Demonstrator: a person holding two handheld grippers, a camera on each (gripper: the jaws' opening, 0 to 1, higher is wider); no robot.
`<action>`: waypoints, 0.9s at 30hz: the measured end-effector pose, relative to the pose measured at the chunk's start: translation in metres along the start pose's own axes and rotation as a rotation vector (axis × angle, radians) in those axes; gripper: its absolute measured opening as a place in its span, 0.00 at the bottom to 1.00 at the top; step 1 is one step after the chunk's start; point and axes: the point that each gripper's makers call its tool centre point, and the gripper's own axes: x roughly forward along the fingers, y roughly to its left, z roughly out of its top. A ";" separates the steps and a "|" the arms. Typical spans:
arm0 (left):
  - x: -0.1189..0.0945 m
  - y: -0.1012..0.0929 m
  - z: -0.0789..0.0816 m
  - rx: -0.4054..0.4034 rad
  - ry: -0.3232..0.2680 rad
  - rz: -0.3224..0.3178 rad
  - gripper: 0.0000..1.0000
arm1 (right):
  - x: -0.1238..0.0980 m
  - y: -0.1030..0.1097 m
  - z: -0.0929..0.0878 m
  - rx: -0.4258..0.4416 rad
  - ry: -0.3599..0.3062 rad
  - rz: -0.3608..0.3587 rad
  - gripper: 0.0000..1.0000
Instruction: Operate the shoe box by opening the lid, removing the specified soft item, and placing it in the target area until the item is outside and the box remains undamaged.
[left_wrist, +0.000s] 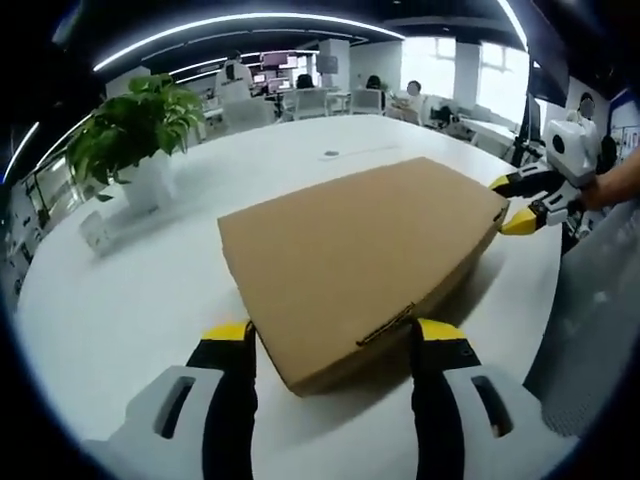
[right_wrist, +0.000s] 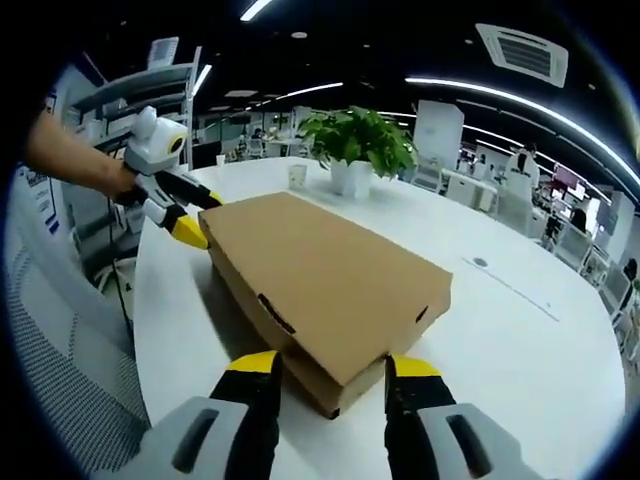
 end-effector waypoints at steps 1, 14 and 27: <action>-0.001 0.000 0.001 -0.001 0.000 0.001 0.61 | -0.001 0.000 0.001 -0.004 0.003 0.003 0.39; -0.014 -0.004 0.018 -0.032 -0.018 -0.016 0.63 | -0.014 0.001 0.019 0.034 -0.024 0.042 0.43; -0.032 -0.010 0.048 -0.066 -0.068 -0.054 0.65 | -0.028 -0.005 0.048 0.064 -0.073 0.060 0.46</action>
